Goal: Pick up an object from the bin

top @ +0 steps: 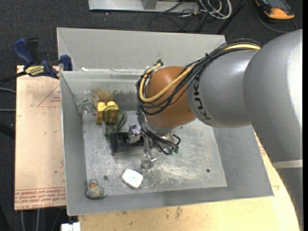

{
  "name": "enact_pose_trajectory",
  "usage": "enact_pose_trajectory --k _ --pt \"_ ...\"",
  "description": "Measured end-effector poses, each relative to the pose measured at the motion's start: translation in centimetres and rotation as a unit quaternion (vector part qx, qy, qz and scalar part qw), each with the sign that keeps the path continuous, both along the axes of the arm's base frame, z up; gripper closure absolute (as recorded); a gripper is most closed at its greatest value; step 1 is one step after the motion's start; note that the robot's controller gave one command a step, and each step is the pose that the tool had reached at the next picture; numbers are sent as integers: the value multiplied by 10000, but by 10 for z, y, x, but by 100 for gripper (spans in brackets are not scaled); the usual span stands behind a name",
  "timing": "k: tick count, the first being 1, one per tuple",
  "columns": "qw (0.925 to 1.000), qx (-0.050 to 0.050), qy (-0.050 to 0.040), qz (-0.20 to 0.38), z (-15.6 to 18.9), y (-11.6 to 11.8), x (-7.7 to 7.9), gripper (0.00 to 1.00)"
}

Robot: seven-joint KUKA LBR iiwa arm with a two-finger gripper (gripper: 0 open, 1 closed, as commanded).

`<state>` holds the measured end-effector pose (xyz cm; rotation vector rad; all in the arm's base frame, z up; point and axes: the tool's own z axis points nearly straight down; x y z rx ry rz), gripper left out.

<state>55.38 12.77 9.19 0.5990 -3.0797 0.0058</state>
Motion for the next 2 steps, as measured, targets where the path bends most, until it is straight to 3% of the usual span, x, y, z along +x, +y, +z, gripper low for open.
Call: enact_pose_trajectory --k 2 --pt "9983 25 44 -577 -6 9 63 0"
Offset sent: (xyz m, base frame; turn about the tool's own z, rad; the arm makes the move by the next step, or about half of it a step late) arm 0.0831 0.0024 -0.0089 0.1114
